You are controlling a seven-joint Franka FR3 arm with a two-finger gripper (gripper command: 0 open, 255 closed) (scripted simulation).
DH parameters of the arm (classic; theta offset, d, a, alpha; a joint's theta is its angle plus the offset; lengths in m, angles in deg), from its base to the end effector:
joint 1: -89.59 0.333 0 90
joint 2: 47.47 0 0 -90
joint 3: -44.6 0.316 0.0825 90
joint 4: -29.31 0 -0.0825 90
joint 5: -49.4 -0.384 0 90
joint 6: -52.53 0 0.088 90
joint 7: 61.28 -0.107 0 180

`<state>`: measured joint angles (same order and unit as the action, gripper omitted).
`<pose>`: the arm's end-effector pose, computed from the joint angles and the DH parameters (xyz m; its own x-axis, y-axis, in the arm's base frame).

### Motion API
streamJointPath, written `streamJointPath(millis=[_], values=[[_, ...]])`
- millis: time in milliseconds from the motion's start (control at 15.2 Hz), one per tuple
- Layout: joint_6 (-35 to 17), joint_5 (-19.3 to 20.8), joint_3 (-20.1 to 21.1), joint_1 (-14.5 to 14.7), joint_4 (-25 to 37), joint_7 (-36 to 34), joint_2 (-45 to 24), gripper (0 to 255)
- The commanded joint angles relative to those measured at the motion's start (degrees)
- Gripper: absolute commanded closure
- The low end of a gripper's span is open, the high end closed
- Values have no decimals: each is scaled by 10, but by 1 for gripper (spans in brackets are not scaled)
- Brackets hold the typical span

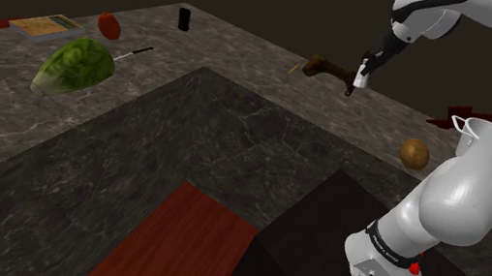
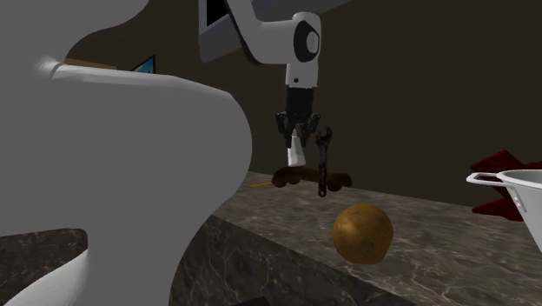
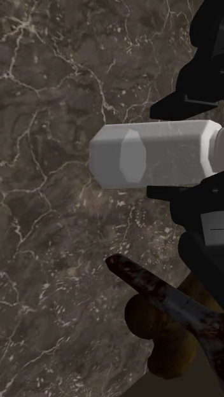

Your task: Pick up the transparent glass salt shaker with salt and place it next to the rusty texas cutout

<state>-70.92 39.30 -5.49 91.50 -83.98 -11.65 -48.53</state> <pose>0.3905 -0.4226 0.4768 0.9753 -0.0543 0.2139 -0.0613 -0.9978 0.0258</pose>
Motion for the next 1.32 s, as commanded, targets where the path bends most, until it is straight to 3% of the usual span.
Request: streamJointPath(millis=[0, 1254], values=[[15, 7, 0, 1, 12, -6, 6, 255], [157, 30, 1, 2, 146, -35, 21, 255]])
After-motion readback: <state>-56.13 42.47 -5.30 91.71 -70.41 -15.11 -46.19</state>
